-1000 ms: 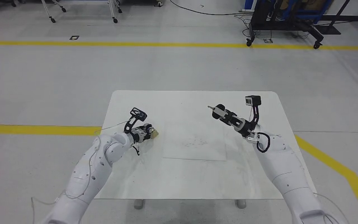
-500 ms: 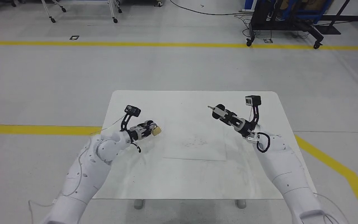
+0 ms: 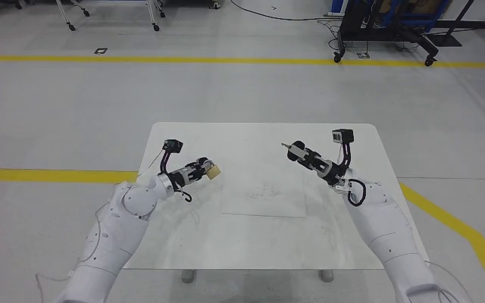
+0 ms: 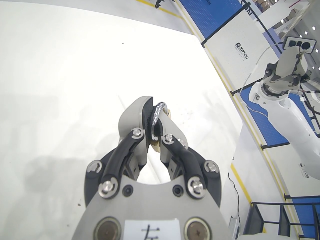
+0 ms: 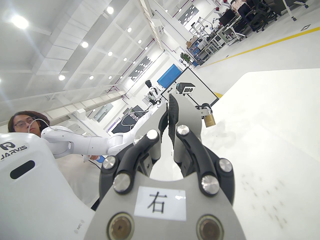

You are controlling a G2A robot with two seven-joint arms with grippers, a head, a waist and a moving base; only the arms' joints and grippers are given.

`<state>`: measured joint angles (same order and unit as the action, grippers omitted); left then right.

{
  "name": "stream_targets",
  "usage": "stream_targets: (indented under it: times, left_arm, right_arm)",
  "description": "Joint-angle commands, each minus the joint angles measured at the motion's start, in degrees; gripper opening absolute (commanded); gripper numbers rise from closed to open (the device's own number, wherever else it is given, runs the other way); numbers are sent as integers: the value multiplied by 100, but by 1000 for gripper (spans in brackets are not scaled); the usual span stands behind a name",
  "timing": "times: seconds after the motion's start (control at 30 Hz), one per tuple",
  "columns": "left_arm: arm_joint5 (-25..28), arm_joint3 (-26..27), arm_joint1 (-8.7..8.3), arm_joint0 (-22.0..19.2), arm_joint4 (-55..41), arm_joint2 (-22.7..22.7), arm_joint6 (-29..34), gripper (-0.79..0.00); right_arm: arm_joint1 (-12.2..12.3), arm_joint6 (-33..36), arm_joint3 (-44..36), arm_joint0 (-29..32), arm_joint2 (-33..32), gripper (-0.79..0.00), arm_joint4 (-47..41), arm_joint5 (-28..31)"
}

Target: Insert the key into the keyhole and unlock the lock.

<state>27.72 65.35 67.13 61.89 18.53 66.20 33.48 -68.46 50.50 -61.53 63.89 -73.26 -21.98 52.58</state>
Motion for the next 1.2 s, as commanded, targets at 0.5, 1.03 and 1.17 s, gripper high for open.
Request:
stream_targets:
  times: [0.5, 1.03, 1.17]
  left_arm:
    - [-2376, -2227, 523, -1300, -5786, -334, 2082, -785]
    - [-5581, -1207, 700, -1171, -6775, -566, 732, -785]
    - [-6436, -959, 858, -1404, -7251, -809, 309, -785]
  right_arm:
    - [-258, -1442, -103, -136, 722, -785, 722, -405]
    - [-254, -1399, -922, 212, 735, -785, 16, -1239]
    - [-131, -1127, -1520, 516, 214, -785, -635, -1741]
